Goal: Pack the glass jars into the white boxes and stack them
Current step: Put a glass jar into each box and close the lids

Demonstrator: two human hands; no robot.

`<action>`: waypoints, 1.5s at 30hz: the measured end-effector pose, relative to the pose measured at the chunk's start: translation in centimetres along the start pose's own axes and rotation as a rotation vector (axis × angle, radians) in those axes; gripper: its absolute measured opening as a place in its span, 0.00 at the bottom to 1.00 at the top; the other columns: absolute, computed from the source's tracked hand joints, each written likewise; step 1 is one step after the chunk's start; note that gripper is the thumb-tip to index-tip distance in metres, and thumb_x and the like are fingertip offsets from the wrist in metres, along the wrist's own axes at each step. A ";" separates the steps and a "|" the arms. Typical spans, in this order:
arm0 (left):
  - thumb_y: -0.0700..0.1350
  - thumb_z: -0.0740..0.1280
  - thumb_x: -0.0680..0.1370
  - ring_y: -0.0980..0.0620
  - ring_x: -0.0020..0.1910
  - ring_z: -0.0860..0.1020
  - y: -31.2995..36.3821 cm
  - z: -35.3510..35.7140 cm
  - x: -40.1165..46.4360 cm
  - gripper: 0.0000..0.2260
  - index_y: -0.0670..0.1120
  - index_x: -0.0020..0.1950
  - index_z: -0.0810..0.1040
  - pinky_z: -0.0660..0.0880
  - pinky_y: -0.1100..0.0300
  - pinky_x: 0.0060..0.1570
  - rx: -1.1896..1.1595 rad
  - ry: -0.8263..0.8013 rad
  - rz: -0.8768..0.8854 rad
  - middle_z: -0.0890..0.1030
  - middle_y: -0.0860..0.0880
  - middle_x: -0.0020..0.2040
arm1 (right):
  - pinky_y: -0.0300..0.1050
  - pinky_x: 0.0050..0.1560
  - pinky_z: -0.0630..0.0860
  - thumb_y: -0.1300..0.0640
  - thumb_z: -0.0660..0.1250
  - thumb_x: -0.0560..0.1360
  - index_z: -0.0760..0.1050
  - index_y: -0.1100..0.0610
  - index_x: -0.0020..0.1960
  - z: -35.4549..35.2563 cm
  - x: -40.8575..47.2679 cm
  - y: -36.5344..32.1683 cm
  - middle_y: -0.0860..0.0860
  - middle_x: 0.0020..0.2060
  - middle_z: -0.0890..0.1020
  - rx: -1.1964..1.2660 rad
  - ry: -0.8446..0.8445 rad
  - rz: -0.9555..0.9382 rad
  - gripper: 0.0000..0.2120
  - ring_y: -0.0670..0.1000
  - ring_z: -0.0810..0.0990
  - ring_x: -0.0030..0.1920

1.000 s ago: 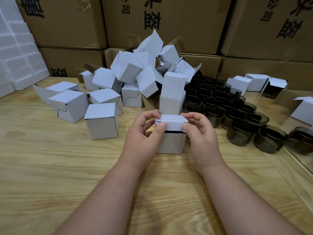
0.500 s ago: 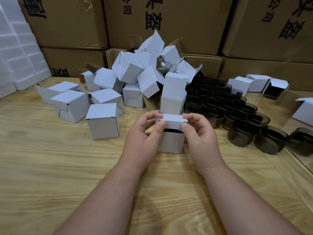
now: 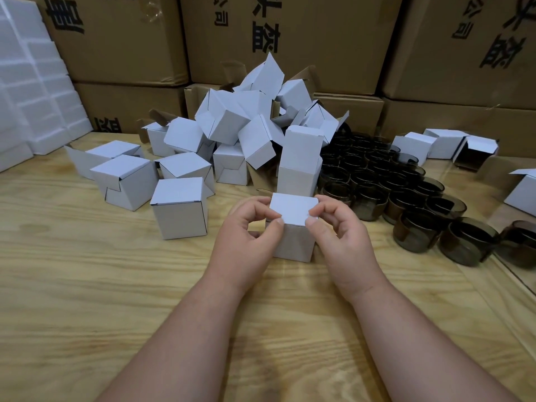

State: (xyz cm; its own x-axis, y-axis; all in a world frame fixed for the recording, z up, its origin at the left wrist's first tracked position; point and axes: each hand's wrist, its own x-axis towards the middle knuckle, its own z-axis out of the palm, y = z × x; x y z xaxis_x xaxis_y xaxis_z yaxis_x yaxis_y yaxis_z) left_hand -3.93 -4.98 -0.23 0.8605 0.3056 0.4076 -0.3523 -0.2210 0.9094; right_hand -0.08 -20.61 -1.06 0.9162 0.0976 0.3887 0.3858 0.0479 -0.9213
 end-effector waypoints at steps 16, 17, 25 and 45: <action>0.57 0.72 0.75 0.50 0.71 0.67 -1.6 -6.9 2.3 0.22 0.60 0.69 0.76 0.66 0.57 0.67 0.491 0.484 -0.285 0.67 0.49 0.75 | 0.31 0.42 0.78 0.58 0.73 0.77 0.77 0.37 0.54 0.6 -0.3 0.8 0.26 0.51 0.80 -0.149 -0.046 0.028 0.16 0.32 0.81 0.47; 0.56 0.72 0.75 0.53 0.66 0.71 -1.6 -6.7 2.3 0.19 0.60 0.66 0.77 0.67 0.60 0.61 0.473 0.471 -0.258 0.70 0.51 0.71 | 0.34 0.43 0.80 0.58 0.73 0.77 0.77 0.36 0.55 0.7 -0.3 0.9 0.28 0.52 0.80 -0.173 -0.053 0.035 0.17 0.34 0.82 0.47; 0.61 0.69 0.74 0.83 0.52 0.66 -1.3 -3.6 1.3 0.11 0.64 0.55 0.78 0.63 0.83 0.45 0.400 0.203 -0.151 0.72 0.59 0.62 | 0.35 0.49 0.78 0.55 0.73 0.77 0.74 0.29 0.56 0.9 -0.3 0.9 0.28 0.58 0.73 -0.283 -0.100 -0.014 0.21 0.37 0.79 0.57; 0.52 0.69 0.76 0.55 0.59 0.72 -1.2 -6.3 2.3 0.10 0.59 0.57 0.79 0.70 0.56 0.59 0.304 0.502 -0.265 0.72 0.54 0.64 | 0.44 0.57 0.80 0.48 0.67 0.78 0.69 0.32 0.61 7.2 2.0 1.9 0.32 0.60 0.72 -0.401 -0.240 -0.103 0.16 0.36 0.76 0.59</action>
State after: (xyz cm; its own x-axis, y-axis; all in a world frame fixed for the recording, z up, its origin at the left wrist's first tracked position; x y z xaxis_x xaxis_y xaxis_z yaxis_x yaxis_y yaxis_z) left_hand -3.83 1.85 0.11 0.6008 0.7661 0.2281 0.0326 -0.3087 0.9506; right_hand 1.67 -13.16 -2.02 0.8380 0.3418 0.4255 0.5284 -0.3132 -0.7891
